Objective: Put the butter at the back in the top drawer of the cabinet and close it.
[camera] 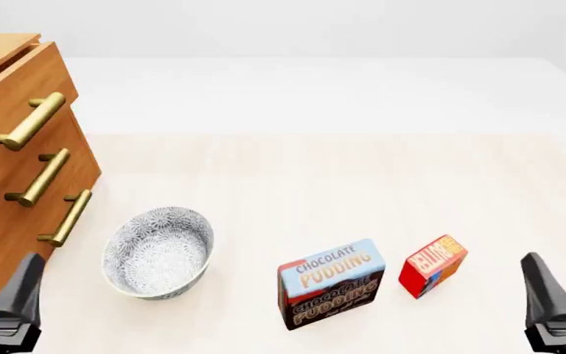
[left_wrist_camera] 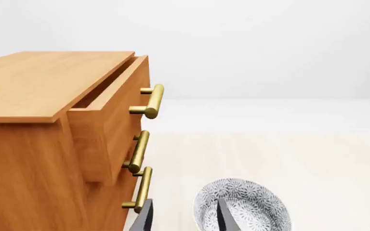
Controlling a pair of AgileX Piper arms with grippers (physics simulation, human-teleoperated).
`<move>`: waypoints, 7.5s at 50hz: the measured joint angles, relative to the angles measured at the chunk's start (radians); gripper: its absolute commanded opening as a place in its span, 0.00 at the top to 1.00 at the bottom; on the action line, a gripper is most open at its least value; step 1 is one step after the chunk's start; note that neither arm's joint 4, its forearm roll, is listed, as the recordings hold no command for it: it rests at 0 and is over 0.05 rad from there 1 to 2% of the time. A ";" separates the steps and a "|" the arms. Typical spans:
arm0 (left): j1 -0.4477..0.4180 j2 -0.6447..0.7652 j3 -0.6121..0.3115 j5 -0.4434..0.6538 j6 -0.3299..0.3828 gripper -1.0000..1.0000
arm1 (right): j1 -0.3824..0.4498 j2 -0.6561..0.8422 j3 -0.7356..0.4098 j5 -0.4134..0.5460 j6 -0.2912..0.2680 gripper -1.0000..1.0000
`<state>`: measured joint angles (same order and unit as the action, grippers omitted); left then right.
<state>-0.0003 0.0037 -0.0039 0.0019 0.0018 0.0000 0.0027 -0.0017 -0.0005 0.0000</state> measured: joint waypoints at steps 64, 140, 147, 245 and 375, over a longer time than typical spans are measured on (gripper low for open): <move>-0.046 0.047 -0.132 0.109 0.480 0.00 | 0.000 0.005 -0.003 -0.001 0.001 0.00; -0.024 0.509 -0.200 -0.160 1.146 0.00 | 0.000 0.005 -0.003 -0.001 0.001 0.00; -0.013 0.528 -0.199 -0.179 1.177 0.00 | 0.000 0.005 -0.003 -0.001 0.001 0.00; 0.093 0.853 -0.369 -0.347 1.300 0.00 | 0.000 0.005 -0.003 -0.001 0.001 0.00; 0.122 1.053 -0.461 -0.424 1.264 1.00 | 0.000 0.005 -0.003 -0.001 0.001 0.00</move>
<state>0.1217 1.0563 -0.4652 -0.4223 1.2654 0.0002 0.0075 -0.0047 -0.0015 0.0007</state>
